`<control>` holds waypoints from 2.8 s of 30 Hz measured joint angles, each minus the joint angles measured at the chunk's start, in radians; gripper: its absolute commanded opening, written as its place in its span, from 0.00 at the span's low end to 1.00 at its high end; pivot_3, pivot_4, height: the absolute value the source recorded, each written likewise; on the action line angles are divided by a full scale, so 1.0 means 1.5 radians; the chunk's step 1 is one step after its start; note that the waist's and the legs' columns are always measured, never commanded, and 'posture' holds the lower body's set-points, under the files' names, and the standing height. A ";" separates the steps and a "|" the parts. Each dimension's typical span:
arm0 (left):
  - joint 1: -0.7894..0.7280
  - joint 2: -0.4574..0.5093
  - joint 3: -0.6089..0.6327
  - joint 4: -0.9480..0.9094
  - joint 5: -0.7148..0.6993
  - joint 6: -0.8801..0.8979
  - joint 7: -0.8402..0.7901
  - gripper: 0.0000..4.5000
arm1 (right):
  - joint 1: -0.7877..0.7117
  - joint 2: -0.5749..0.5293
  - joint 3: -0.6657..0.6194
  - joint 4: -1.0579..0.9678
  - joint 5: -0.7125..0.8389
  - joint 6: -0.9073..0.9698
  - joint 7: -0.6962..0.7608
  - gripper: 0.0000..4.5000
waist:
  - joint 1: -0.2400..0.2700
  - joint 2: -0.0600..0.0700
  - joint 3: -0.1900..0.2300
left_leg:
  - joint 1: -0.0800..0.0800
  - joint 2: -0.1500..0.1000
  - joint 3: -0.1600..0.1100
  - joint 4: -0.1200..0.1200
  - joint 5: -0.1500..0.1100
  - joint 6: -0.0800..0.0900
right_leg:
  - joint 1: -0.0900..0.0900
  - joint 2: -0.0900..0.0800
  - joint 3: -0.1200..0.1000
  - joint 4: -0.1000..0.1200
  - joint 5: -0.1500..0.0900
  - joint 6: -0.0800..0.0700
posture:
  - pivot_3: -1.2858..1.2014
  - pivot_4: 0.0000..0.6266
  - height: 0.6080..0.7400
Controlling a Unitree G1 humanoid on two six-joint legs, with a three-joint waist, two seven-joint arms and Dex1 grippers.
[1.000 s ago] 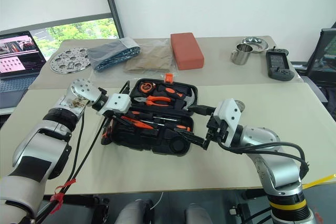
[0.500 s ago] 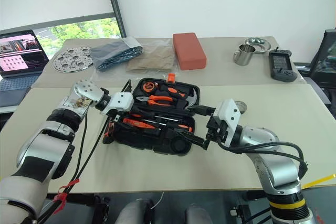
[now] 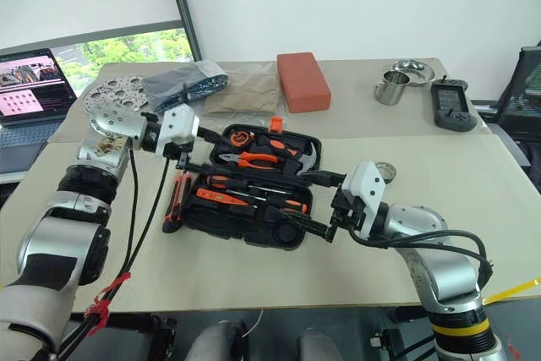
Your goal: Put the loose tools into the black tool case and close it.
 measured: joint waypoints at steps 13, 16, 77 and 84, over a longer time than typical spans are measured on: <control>0.389 -0.082 0.026 -0.501 -0.036 0.366 0.332 0.01 | 0.020 0.010 0.004 -0.001 -0.010 -0.010 -0.007 1.00 | 0.005 0.001 0.000 | 0.001 0.000 -0.001 0.002 0.000 -0.001 | 0.002 0.000 0.001 0.000 0.000 0.000 | 0.52 0.24 1.00; 0.446 -0.084 0.025 -0.582 -0.039 0.431 0.378 0.01 | 0.020 0.010 0.004 0.000 -0.010 -0.010 -0.005 1.00 | 0.004 0.001 0.000 | 0.001 0.000 -0.001 0.001 0.000 -0.001 | 0.002 0.000 0.001 0.000 0.000 0.000 | 0.52 0.24 1.00; 0.623 -0.156 0.188 -0.814 -0.039 0.680 0.797 0.51 | -0.053 0.031 0.028 0.061 0.016 -0.009 0.067 1.00 | 0.000 -0.002 0.001 | 0.005 -0.001 -0.003 -0.003 0.000 -0.001 | 0.009 -0.002 0.000 -0.006 0.000 0.000 | 0.52 0.24 1.00; 0.563 -0.125 0.183 -0.770 -0.040 0.712 0.795 0.98 | -0.052 0.037 0.030 0.061 0.015 -0.010 0.066 1.00 | 0.000 -0.002 0.001 | 0.005 -0.001 -0.003 -0.003 0.000 -0.001 | 0.009 -0.002 0.000 -0.006 0.000 0.000 | 0.52 0.24 1.00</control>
